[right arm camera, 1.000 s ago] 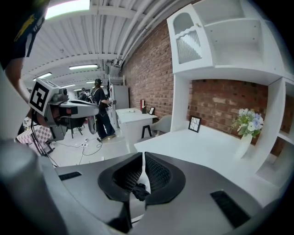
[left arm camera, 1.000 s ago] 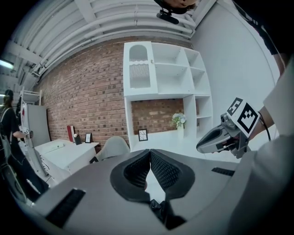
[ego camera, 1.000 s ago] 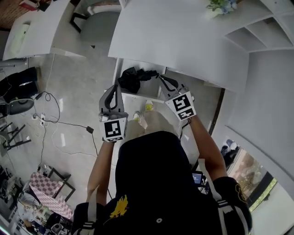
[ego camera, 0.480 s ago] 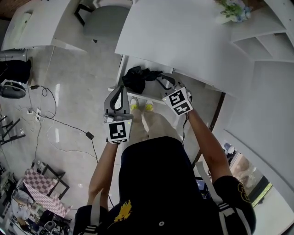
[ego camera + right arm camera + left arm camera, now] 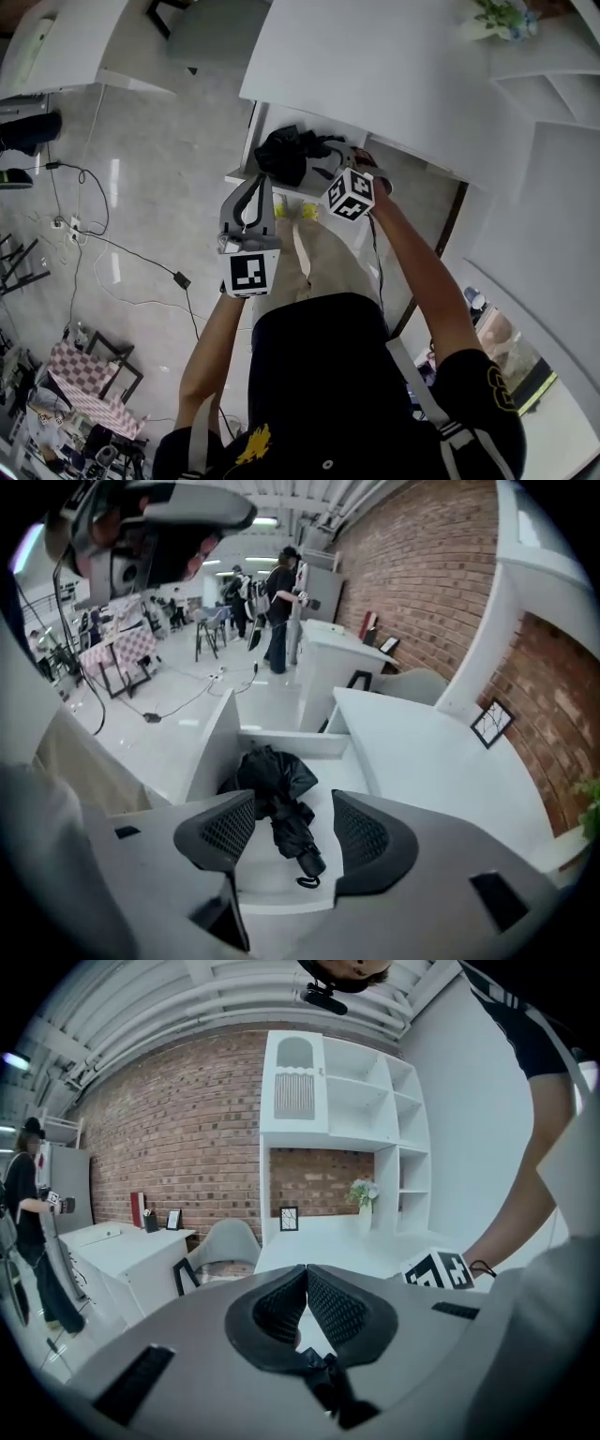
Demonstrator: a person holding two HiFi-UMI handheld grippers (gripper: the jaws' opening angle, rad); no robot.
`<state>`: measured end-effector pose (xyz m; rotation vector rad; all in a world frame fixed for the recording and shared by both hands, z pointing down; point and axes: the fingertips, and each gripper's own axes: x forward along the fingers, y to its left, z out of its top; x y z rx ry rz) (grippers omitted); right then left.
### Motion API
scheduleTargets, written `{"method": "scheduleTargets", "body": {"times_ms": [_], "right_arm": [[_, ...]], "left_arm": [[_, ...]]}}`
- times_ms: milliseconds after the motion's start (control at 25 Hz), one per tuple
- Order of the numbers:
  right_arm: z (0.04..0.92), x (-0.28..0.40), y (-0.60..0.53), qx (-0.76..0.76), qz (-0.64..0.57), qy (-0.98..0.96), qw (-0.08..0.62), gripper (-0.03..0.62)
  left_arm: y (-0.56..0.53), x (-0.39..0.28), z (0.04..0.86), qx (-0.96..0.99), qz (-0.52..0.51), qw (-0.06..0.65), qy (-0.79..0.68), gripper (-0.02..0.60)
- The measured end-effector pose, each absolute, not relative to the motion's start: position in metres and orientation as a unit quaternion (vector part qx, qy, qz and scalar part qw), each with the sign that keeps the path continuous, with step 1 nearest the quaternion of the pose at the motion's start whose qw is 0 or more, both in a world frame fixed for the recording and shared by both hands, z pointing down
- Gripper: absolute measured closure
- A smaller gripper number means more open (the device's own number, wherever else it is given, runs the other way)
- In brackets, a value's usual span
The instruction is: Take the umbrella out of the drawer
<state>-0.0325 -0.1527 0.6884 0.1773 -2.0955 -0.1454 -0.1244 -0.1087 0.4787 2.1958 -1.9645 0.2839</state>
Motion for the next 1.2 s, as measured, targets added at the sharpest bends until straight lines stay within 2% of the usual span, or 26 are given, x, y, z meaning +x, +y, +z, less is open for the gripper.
{"method": "scheduleTargets", "body": {"times_ms": [280,600,1200], "right_arm": [[0.768,-0.032,-0.140,0.027,-0.136,-0.821,0.553,0.264],[0.812,-0.031,-0.147,-0.004,-0.145,-0.806,0.574,0.258],[0.884,-0.044,-0.160,-0.042,-0.150,-0.775,0.613,0.249]], "left_arm": [[-0.106,-0.129,0.529,0.744,0.120,0.125,-0.645,0.563],[-0.117,-0.134,0.544,0.731,0.096,0.145,-0.659,0.563],[-0.115,-0.142,0.596,0.729,0.111,0.158,-0.657,0.563]]}}
